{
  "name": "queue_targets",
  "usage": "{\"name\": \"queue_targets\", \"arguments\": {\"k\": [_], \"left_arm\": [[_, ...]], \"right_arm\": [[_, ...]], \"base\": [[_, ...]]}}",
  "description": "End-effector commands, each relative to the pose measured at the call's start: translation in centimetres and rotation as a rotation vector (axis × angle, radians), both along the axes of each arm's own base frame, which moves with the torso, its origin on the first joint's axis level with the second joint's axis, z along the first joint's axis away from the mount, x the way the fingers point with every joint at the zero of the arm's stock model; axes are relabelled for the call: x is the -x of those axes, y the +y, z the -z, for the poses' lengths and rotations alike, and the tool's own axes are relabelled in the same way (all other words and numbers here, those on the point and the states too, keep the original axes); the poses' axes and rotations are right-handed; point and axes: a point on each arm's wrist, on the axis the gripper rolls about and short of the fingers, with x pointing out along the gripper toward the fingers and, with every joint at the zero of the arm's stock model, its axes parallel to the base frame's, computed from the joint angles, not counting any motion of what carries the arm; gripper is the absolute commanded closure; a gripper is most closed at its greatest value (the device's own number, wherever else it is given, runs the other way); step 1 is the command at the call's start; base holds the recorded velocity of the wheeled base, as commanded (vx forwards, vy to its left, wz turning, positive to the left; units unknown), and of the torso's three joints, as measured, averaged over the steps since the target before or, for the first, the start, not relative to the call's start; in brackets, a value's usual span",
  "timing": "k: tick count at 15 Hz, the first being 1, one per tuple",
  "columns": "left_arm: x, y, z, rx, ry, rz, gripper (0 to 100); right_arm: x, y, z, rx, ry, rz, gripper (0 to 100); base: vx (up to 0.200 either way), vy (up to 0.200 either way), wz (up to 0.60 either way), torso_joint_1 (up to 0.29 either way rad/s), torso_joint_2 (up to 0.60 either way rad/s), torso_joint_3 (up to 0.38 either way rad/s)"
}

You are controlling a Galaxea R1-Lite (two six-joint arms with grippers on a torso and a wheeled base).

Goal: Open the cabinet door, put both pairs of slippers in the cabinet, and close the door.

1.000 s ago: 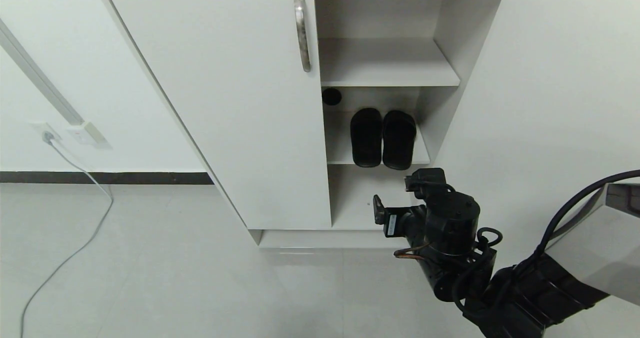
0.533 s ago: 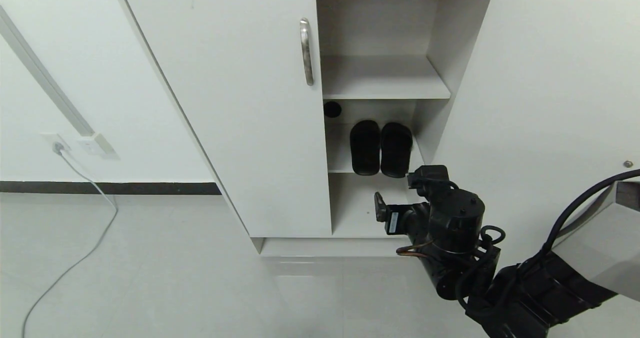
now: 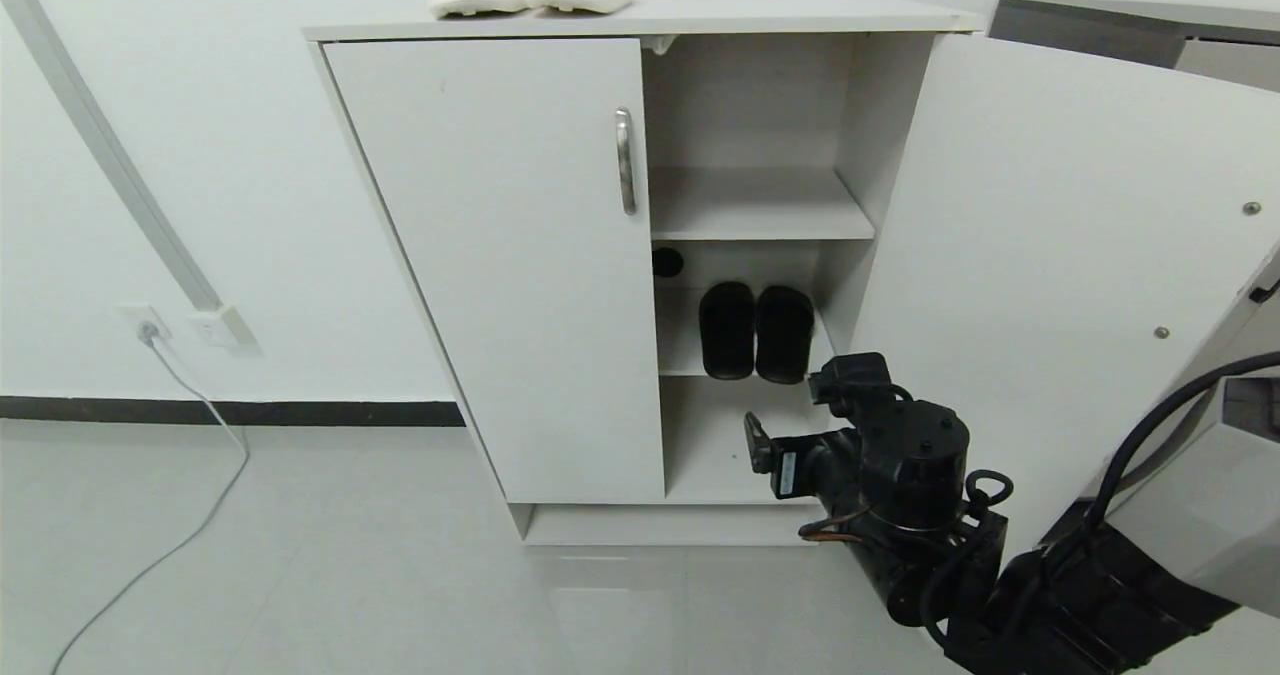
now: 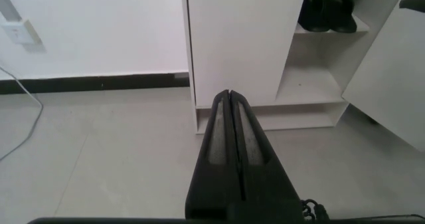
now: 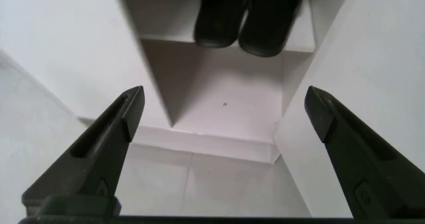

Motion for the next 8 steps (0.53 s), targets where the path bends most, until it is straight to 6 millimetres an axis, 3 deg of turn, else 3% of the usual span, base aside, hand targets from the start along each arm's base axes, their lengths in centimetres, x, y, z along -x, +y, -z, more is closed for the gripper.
{"name": "queue_targets", "arguments": {"k": [1,5,8], "left_arm": [[-0.01,0.0,0.01,0.0,0.002,0.0,100],[-0.01,0.0,0.01,0.0,0.002,0.0,100],[-0.02,0.0,0.0,0.0,0.003,0.0,100]], "right_arm": [[0.42,0.2,0.39,0.01,0.011,-0.016,0],[0.58,0.13,0.54,0.015,0.017,-0.019,0],[0.69,0.09,0.75,0.023,0.023,-0.022,0]], "base": [[0.0,0.0,0.0,-0.002,0.0,0.198],[0.0,0.0,0.0,-0.001,0.0,0.063],[0.0,0.2,0.0,0.001,0.0,0.015]]}}
